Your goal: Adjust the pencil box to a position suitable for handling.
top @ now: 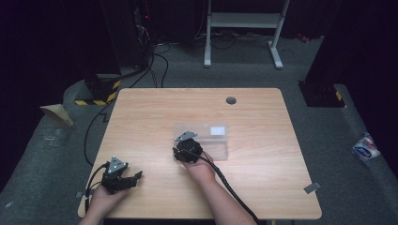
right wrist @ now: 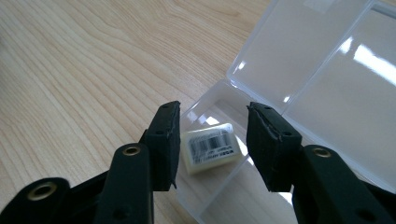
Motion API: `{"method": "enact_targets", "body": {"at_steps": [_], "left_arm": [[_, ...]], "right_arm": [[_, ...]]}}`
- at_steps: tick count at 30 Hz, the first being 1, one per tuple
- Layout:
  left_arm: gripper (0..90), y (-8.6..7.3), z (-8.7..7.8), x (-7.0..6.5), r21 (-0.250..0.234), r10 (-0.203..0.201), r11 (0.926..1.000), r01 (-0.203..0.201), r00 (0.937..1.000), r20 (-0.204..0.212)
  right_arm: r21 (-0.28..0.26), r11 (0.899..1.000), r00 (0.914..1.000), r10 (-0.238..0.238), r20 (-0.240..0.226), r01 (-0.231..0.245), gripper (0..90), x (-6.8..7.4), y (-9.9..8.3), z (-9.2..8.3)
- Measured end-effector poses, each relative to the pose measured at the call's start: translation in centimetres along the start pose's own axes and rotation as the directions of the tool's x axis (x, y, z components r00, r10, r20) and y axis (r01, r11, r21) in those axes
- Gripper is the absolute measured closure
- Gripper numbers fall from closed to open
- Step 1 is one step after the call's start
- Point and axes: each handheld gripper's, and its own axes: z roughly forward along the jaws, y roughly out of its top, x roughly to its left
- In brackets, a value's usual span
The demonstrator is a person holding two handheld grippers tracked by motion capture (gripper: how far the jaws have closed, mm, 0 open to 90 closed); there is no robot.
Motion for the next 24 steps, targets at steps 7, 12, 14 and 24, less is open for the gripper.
{"method": "enact_targets", "body": {"at_steps": [7,12,14,24], "left_arm": [[26.8,0.0,0.0,0.0,0.005,0.006,1.0000,-0.006,1.0000,0.003],[26.8,0.0,0.0,0.0,0.004,0.008,1.0000,-0.008,1.0000,0.000],[26.9,0.0,0.0,0.0,0.002,0.004,1.0000,-0.004,1.0000,0.001],[26.9,-0.1,-0.1,-0.1,0.000,0.004,1.0000,-0.004,1.0000,0.002]], "right_arm": [[-0.027,0.999,0.9998,0.017,0.002,-0.017,52.3,-0.1,0.3,-0.9],[-0.052,0.998,0.9995,0.032,-0.005,-0.032,51.2,-0.1,0.4,-1.9],[-0.059,0.998,0.9996,0.027,-0.006,-0.027,50.7,0.0,0.4,-2.3],[-0.099,0.994,0.9993,0.037,0.000,-0.036,49.0,-0.3,0.0,-4.3]]}}
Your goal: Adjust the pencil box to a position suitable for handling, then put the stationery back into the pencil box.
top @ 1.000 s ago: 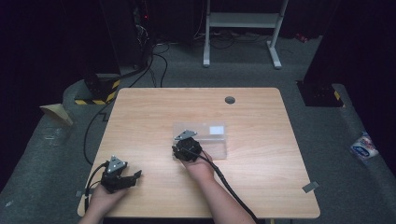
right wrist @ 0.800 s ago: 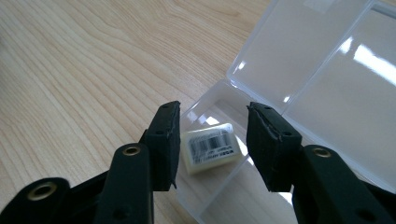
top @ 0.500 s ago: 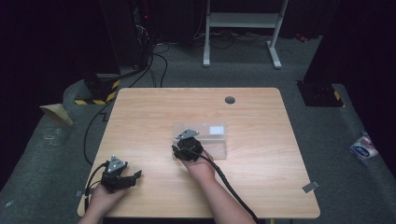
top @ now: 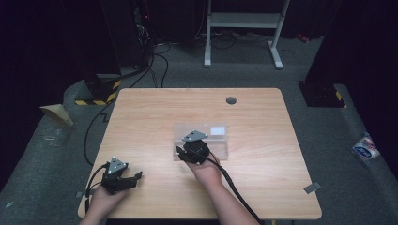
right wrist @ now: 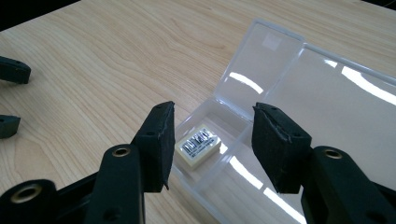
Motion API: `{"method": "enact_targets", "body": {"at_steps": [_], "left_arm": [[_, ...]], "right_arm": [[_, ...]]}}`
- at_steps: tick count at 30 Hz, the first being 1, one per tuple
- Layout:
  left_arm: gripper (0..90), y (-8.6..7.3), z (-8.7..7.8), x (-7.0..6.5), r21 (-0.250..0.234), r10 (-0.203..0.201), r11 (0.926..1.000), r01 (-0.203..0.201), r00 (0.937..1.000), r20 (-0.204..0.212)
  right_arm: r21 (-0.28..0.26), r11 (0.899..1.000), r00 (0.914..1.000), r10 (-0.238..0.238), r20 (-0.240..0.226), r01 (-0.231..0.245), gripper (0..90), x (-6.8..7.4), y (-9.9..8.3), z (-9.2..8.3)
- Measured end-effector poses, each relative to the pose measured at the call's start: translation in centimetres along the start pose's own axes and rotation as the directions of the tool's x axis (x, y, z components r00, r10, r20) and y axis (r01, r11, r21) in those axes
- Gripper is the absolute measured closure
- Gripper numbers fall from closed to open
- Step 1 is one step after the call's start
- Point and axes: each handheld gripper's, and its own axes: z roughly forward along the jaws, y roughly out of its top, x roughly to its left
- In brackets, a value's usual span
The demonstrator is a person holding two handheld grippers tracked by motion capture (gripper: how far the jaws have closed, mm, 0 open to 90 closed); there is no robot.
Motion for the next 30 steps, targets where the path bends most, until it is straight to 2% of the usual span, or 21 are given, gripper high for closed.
{"method": "enact_targets", "body": {"at_steps": [9,14,17,18,19,20,21,22,23,24,26,28,29,30], "left_arm": [[26.9,0.0,0.0,0.0,-0.001,0.002,1.0000,-0.002,1.0000,0.000],[26.9,0.0,0.0,0.0,0.001,0.003,1.0000,-0.003,1.0000,0.003],[26.9,0.0,0.0,0.0,-0.002,0.001,1.0000,-0.001,1.0000,0.002],[26.9,0.0,0.0,0.0,-0.002,0.000,1.0000,0.000,1.0000,0.003],[26.9,0.0,0.0,0.0,-0.002,0.000,1.0000,0.000,1.0000,0.003],[27.0,0.0,0.0,0.0,-0.002,-0.001,1.0000,0.001,1.0000,0.003],[27.0,0.0,0.0,0.0,-0.002,-0.001,1.0000,0.001,1.0000,0.003],[27.0,-0.1,0.0,-0.1,-0.002,0.000,1.0000,0.000,1.0000,0.002],[27.0,-0.1,0.0,-0.1,-0.002,0.000,1.0000,0.000,1.0000,0.002],[27.1,-0.1,-0.1,-0.1,-0.001,0.002,1.0000,-0.002,1.0000,0.003],[27.1,-0.1,-0.1,-0.1,0.000,0.003,1.0000,-0.003,1.0000,0.003],[27.1,-0.1,-0.2,-0.1,0.003,0.008,1.0000,-0.008,1.0000,0.005],[27.1,-0.1,-0.2,-0.1,0.003,0.008,1.0000,-0.008,1.0000,0.005],[27.1,-0.1,-0.2,-0.1,-0.001,0.009,1.0000,-0.009,1.0000,0.000]], "right_arm": [[-0.020,1.000,0.9998,-0.012,0.018,0.012,48.2,-0.6,-0.5,-1.2],[-0.023,1.000,0.9988,-0.007,0.048,0.009,47.6,-1.3,-1.2,-2.2],[-0.034,0.999,0.9973,0.015,0.071,-0.013,47.1,-2.4,-2.0,-3.3],[-0.040,0.999,0.9958,0.027,0.087,-0.023,46.9,-3.1,-2.6,-4.1],[-0.040,0.999,0.9958,0.027,0.087,-0.023,46.9,-3.1,-2.6,-4.1],[-0.049,0.998,0.9941,0.040,0.101,-0.035,46.4,-3.8,-3.2,-4.9],[-0.049,0.998,0.9941,0.040,0.101,-0.035,46.4,-3.8,-3.2,-4.9],[-0.056,0.998,0.9917,0.048,0.120,-0.042,46.2,-4.5,-3.8,-5.9],[-0.056,0.998,0.9917,0.048,0.120,-0.042,46.2,-4.5,-3.8,-5.9],[-0.065,0.996,0.9877,0.068,0.141,-0.060,45.9,-5.2,-4.4,-6.8],[-0.068,0.996,0.9865,0.064,0.151,-0.054,45.7,-5.7,-4.7,-7.2],[-0.079,0.994,0.9799,0.085,0.181,-0.071,45.0,-6.8,-5.5,-8.6],[-0.079,0.994,0.9799,0.085,0.181,-0.071,45.0,-6.8,-5.5,-8.6],[-0.092,0.993,0.9750,0.094,0.201,-0.077,44.2,-7.6,-6.3,-9.6]]}}
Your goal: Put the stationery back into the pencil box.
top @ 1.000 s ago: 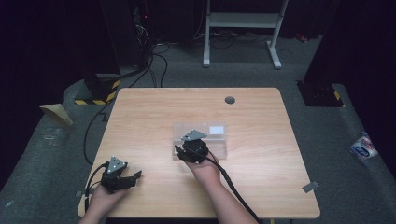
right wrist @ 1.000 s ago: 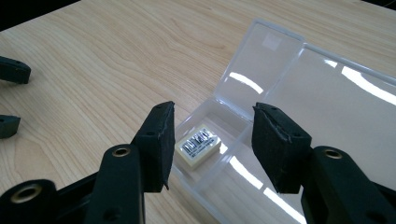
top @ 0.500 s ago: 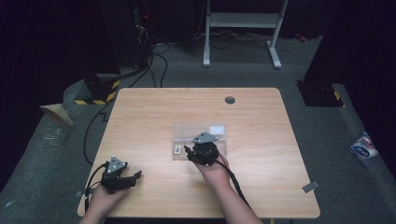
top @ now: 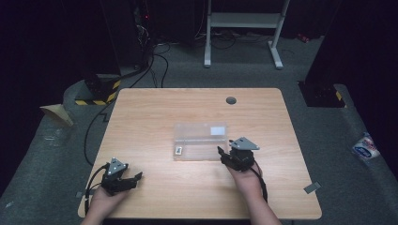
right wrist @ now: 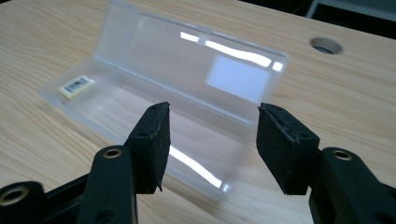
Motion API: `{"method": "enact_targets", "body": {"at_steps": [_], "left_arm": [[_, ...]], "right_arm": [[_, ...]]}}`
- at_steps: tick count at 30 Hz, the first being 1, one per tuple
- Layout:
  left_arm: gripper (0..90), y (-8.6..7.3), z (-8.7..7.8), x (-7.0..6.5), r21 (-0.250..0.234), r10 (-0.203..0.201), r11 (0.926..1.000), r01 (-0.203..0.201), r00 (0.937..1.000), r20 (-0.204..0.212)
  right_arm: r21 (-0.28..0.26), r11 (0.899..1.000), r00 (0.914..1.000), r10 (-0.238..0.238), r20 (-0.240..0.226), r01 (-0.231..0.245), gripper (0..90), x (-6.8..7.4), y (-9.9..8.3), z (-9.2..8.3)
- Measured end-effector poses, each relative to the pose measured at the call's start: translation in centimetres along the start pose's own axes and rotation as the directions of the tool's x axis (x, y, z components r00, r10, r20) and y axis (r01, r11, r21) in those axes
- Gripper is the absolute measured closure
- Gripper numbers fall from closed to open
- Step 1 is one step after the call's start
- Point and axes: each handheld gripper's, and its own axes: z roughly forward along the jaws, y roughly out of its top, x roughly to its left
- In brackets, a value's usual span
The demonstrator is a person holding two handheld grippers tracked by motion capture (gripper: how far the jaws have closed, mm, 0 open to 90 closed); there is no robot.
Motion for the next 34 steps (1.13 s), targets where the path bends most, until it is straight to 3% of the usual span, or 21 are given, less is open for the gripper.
{"method": "enact_targets", "body": {"at_steps": [1,4,6,9,10,12,14,16,17,18,21,24,29,34], "left_arm": [[27.1,0.0,0.0,0.0,0.000,0.000,1.0000,0.000,1.0000,0.000],[27.2,0.0,0.0,0.0,0.002,0.000,1.0000,0.000,1.0000,-0.003],[27.2,0.0,0.0,0.0,0.002,0.000,1.0000,0.000,1.0000,-0.003],[27.2,0.0,0.0,0.0,0.001,-0.001,1.0000,0.001,1.0000,-0.003],[27.2,0.0,0.0,0.0,-0.001,-0.001,1.0000,0.001,1.0000,-0.003],[27.2,0.0,0.0,0.0,-0.001,-0.001,1.0000,0.001,1.0000,-0.003],[27.1,0.0,0.0,0.0,-0.001,-0.003,1.0000,0.003,1.0000,-0.001],[27.1,0.0,0.0,0.0,-0.004,-0.004,1.0000,0.004,1.0000,-0.003],[27.1,0.0,0.0,0.0,-0.004,-0.004,1.0000,0.004,1.0000,-0.003],[27.1,0.0,0.0,-0.1,-0.004,-0.004,1.0000,0.004,1.0000,-0.006],[27.1,-0.1,-0.1,-0.1,-0.004,-0.010,0.9999,0.010,0.9999,-0.010],[27.2,-0.2,-0.2,-0.2,-0.002,-0.014,0.9999,0.014,0.9998,-0.016],[27.1,-0.2,-0.2,-0.2,-0.002,-0.012,0.9999,0.012,0.9999,-0.011],[27.1,-0.2,-0.2,-0.1,0.001,-0.005,1.0000,0.005,1.0000,-0.006]], "right_arm": [[0.000,1.000,1.0000,0.000,0.000,0.000,44.2,0.0,0.0,0.0],[-0.002,0.999,0.9980,0.037,0.051,-0.037,42.9,-2.2,-1.9,-1.5],[0.002,0.999,0.9968,0.039,0.069,-0.039,42.6,-2.8,-2.5,-1.9],[0.039,0.998,0.9899,0.038,0.137,-0.044,41.9,-4.3,-4.6,-2.8],[0.059,0.997,0.9851,0.039,0.167,-0.049,39.9,-5.2,-6.1,-3.1],[0.069,0.996,0.9838,0.039,0.175,-0.052,38.9,-5.5,-6.6,-3.2],[0.129,0.989,0.9788,0.047,0.199,-0.073,36.9,-6.3,-7.8,-3.4],[0.185,0.972,0.9766,0.109,0.185,-0.144,32.3,-7.1,-8.7,-3.5],[0.185,0.972,0.9766,0.109,0.185,-0.144,32.3,-7.1,-8.7,-3.5],[0.198,0.970,0.9843,0.115,0.134,-0.140,28.1,-7.4,-8.7,-3.4],[0.200,0.970,0.9837,0.116,0.137,-0.142,27.6,-7.5,-8.6,-3.3],[0.197,0.965,0.9744,0.138,0.178,-0.173,25.2,-7.4,-8.5,-3.1],[0.196,0.965,0.9725,0.140,0.186,-0.177,25.0,-7.4,-8.6,-3.1],[0.200,0.960,0.9643,0.151,0.218,-0.196,19.5,-7.3,-8.6,-3.2]]}}
